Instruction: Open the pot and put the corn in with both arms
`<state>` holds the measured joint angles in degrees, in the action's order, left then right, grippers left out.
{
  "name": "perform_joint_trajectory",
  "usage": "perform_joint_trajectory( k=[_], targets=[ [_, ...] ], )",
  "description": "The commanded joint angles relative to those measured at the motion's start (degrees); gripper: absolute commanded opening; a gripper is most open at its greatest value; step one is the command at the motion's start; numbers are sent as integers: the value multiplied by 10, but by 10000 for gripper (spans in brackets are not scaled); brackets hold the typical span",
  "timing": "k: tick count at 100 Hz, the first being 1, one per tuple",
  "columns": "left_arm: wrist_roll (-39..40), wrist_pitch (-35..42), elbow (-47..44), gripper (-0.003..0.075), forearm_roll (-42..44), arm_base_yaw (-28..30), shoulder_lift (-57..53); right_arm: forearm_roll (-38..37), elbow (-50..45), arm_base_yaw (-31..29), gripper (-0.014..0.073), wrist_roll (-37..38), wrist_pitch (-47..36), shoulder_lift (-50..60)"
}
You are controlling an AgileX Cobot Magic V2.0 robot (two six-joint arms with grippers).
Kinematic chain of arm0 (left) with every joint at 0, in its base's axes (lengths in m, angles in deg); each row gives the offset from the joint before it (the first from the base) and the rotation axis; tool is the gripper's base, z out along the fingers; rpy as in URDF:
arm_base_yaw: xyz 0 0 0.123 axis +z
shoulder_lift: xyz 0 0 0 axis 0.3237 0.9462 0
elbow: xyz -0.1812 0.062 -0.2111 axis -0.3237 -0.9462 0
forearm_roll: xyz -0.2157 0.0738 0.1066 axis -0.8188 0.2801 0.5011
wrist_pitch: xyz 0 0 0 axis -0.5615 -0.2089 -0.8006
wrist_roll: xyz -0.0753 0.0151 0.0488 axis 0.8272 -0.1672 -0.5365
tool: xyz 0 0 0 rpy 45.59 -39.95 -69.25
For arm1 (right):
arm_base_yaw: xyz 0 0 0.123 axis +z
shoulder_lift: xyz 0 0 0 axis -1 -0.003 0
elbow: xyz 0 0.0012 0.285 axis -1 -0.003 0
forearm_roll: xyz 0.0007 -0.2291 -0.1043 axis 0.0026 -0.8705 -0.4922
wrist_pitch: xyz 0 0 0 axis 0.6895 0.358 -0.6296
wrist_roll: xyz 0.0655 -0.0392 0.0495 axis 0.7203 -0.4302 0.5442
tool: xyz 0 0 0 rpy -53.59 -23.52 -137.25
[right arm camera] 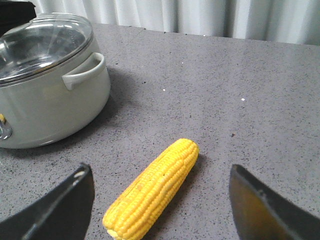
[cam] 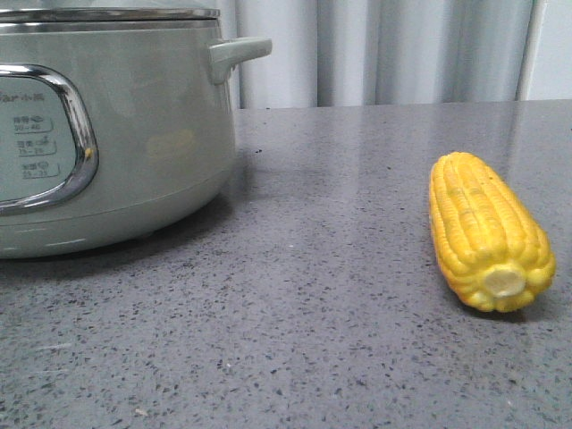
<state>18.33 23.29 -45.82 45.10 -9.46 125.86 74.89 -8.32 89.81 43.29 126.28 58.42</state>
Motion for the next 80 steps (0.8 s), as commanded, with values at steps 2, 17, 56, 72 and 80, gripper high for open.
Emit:
perform_joint_trajectory(
  k=[2,17,56,72,80],
  targets=[
    [5,48,14,542,-4,-2,-10,10,19,0,468,-6,-30,-9],
    [-16,50,14,542,-4,-2,-10,10,19,0,468,-6,-12,-9],
    [-42,54,13,542,-4,-2,-2,10,19,0,468,-6,-12,-9],
    [-42,54,13,542,-4,-2,2,10,19,0,468,-6,-15,-9],
    [-42,54,13,542,-4,-2,2,10,19,0,468,-6,-15,-9]
  ],
)
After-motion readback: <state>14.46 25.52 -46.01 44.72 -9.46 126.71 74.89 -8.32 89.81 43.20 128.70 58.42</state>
